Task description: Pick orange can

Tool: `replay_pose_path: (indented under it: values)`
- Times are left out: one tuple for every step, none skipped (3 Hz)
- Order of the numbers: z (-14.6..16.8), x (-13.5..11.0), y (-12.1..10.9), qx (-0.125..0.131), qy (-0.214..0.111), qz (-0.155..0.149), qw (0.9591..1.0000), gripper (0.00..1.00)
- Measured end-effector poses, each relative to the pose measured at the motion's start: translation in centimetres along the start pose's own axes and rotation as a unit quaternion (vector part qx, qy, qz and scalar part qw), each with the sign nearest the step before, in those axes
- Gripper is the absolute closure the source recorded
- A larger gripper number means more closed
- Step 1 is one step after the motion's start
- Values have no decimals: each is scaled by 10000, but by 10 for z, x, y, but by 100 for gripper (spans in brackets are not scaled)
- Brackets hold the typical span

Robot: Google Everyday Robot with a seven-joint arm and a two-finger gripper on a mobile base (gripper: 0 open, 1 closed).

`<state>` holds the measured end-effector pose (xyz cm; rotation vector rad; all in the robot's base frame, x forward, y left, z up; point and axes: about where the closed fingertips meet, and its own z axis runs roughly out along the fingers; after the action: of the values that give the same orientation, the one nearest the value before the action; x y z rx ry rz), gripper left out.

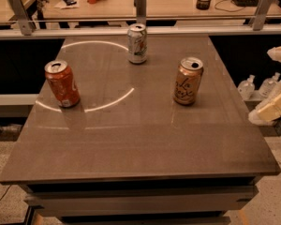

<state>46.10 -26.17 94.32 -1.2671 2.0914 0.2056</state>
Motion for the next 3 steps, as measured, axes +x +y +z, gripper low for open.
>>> replay_pose_path:
  values:
    - [11, 6, -2, 98, -1018, 87, 9947, 0]
    - [20, -8, 8, 4, -2052, 278, 9783, 0]
    - [28, -18, 16, -83, -2781, 511, 9592, 0]
